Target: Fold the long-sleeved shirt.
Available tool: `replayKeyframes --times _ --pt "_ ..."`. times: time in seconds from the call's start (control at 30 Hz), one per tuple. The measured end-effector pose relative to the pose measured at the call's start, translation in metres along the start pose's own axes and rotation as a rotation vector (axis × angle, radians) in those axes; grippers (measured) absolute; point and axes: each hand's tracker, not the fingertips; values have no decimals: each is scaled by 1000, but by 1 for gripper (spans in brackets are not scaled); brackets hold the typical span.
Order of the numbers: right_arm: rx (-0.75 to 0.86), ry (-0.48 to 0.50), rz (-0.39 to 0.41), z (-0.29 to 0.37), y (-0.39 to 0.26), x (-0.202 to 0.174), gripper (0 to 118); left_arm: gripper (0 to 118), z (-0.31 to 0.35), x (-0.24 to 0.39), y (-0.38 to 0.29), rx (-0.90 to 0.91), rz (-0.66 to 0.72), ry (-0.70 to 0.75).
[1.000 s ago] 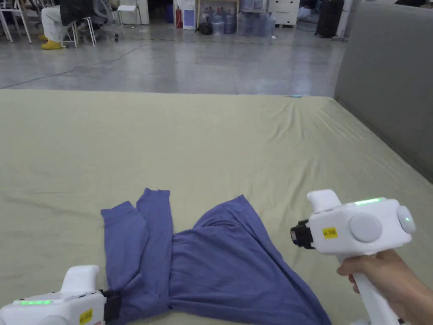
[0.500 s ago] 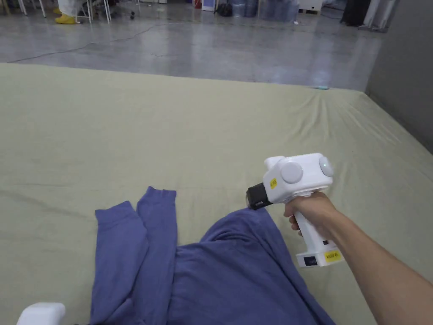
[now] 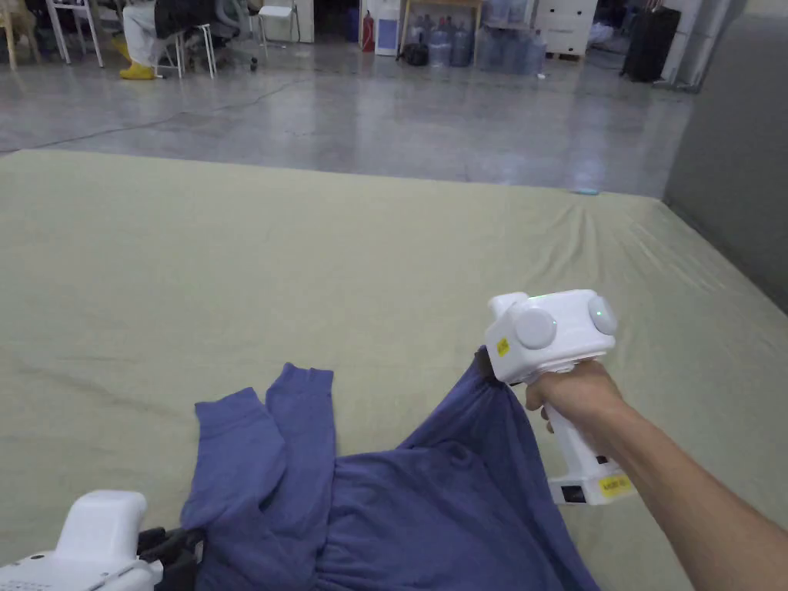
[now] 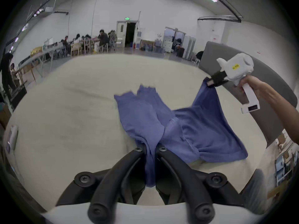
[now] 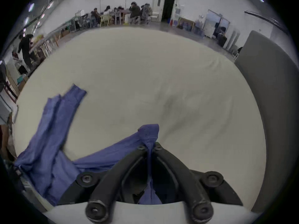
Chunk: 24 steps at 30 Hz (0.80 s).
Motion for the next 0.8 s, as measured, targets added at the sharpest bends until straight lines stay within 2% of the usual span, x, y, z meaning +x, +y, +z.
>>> replayKeyframes --times 0.13,0.23,0.37,0.5,0.57,0.7,0.8 --pt "156 -11 -29 103 2 30 0 2 26 3 46 112 -41 4" --pt "261 -54 -35 159 4 56 0 2 45 2 85 213 -69 21" --pt "350 -81 -82 219 1 84 0 2 59 4 137 298 -65 52" --pt "416 -97 -130 251 -1 109 0 2 72 7 172 360 -67 49" --pt "437 -78 -163 272 -8 108 0 2 79 12 181 384 -57 27" --pt "463 -78 -156 281 -1 109 0 2 78 27 206 403 -96 5" --pt "473 -89 -159 275 29 116 0 2 57 20 250 408 -118 10"
